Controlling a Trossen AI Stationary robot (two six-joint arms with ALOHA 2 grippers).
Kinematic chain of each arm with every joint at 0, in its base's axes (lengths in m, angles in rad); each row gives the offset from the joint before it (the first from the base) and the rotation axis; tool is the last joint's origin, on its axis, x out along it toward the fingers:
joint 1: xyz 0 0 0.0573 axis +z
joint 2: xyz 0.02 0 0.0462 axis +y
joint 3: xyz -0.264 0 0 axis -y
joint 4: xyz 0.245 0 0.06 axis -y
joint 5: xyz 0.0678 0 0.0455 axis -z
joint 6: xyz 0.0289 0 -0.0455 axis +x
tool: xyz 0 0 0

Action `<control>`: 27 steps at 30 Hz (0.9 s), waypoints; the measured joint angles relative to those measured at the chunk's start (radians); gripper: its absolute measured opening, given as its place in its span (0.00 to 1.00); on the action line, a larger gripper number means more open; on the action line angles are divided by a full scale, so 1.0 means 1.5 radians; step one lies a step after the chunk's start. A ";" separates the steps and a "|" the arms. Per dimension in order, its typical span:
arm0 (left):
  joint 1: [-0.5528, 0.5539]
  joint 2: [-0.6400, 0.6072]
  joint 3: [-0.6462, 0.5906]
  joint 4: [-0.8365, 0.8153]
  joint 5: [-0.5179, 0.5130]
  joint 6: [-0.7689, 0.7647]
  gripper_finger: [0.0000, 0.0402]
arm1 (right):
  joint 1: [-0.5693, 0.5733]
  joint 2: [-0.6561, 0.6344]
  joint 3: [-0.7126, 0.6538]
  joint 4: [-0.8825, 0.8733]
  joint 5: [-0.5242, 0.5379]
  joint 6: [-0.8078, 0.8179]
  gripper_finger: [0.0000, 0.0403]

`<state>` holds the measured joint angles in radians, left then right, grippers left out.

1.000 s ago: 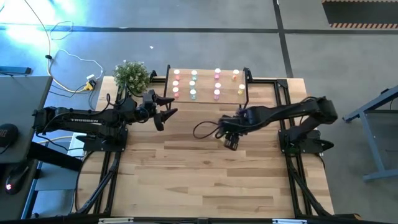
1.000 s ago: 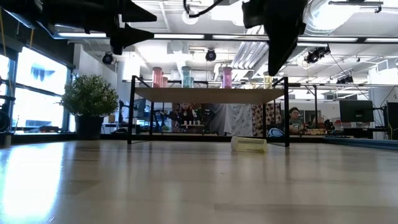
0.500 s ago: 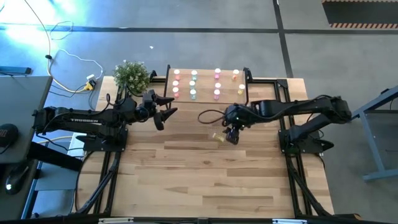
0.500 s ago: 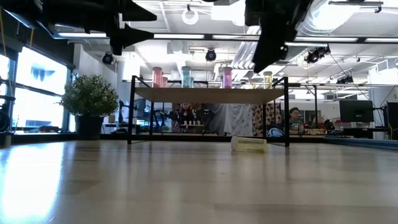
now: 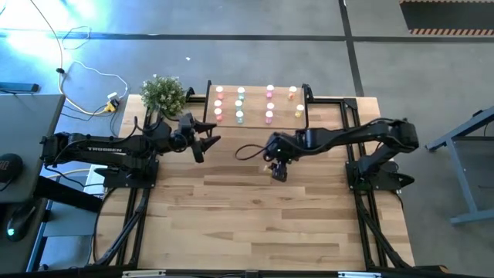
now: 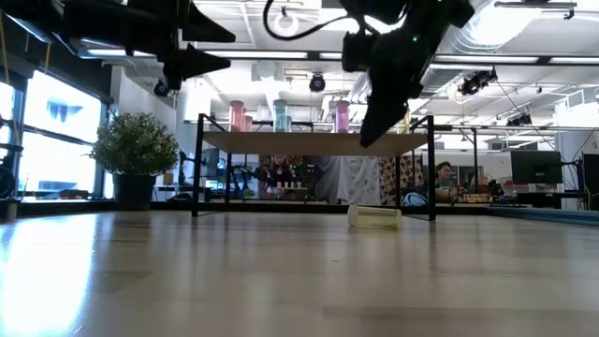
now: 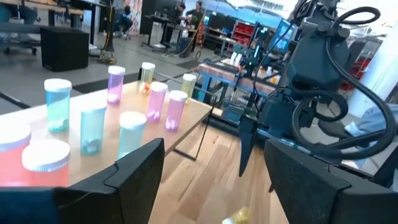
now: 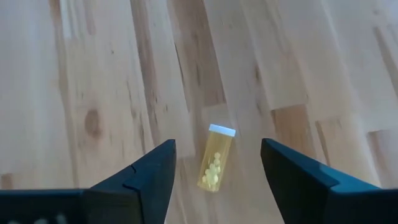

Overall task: Pick and place medicine bottles onto shelf by color
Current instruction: Put the yellow pill bottle on the shelf aligned with the other yellow pill bottles

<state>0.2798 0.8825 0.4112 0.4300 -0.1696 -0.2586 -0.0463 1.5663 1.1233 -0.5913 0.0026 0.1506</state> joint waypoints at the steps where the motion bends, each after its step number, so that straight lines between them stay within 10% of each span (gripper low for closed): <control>1: 0.000 0.000 0.000 -0.004 0.000 0.000 0.67 | 0.000 0.008 0.000 0.005 0.000 0.001 0.55; 27: 0.000 0.000 0.000 -0.021 0.001 0.000 0.67 | -0.035 0.180 0.000 0.109 -0.052 0.039 0.51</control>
<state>0.2798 0.8825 0.4110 0.3991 -0.1688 -0.2588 -0.0985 1.8369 1.1233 -0.4272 -0.0761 0.2090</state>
